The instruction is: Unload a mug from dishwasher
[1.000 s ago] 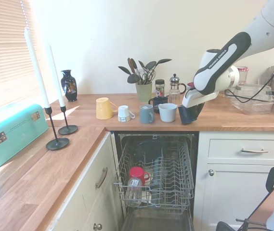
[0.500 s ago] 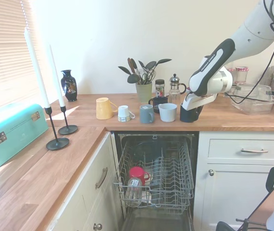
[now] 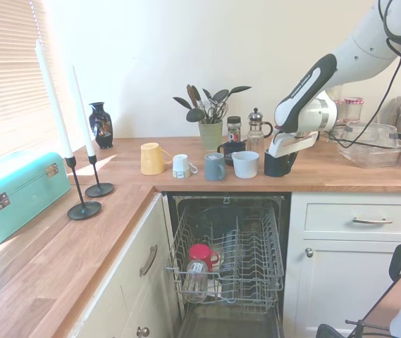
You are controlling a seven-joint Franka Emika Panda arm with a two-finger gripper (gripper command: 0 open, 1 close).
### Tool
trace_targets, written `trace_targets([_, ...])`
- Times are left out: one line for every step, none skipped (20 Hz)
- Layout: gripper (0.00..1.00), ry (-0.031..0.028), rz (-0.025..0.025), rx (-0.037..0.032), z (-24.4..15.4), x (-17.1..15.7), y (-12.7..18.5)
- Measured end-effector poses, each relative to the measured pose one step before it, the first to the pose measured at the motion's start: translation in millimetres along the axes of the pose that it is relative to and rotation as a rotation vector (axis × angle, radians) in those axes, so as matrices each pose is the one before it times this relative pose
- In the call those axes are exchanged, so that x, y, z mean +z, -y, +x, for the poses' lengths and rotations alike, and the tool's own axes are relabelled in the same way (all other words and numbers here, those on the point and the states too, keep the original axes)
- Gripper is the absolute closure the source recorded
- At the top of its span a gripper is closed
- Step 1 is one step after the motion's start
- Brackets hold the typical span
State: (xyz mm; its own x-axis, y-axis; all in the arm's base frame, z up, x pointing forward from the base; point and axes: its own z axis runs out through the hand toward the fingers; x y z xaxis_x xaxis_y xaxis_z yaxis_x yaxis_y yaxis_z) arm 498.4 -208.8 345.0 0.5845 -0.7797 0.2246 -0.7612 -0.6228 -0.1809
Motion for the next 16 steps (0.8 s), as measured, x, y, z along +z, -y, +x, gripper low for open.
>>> trace_targets([0.00, 0.00011, -0.00002, -0.00038, -0.10, 0.03, 0.14])
trace_targets([0.00, 0.00071, 0.00008, -0.00033, -0.37, 0.21, 0.24])
trace_targets([0.00, 0.00164, 0.00109, 0.00213, -0.55, 0.38, 0.12])
trace_targets([0.00, 0.00286, 0.00308, 0.00486, -1.10, 0.66, 0.29])
trace_targets([0.00, 0.00089, 0.00207, 0.00114, -1.26, 0.63, 0.65])
trace_targets([0.00, -0.00072, 0.00149, -0.00092, -1.33, 0.50, 0.59])
trace_targets([0.00, -0.00217, 0.00137, -0.00148, -1.24, 0.44, 0.32])
trace_targets([0.00, 0.00002, -0.00007, -0.00076, -1.63, 1.02, -0.20])
trace_targets([0.00, 0.00160, -0.00110, 0.00000, -2.20, 1.46, -1.04])
trace_targets([0.00, -0.00035, -0.00007, 0.00052, -1.40, 0.50, -0.91])
trace_targets([0.00, -0.00469, 0.00243, 0.00067, -1.06, -0.89, -0.77])
trace_targets([0.00, -0.00536, 0.00270, -0.00002, -0.99, -1.67, -0.58])
trace_targets([0.00, -0.00377, 0.00177, 0.00022, -0.91, -2.51, -0.24])
trace_targets([0.00, -0.00436, 0.00169, 0.00163, -1.09, -3.11, 0.02])
trace_targets([0.00, -0.00528, 0.00153, -0.00145, -0.92, -3.44, 0.39])
trace_targets([0.00, -0.00507, 0.00042, -0.00076, -1.68, -3.54, 0.06])
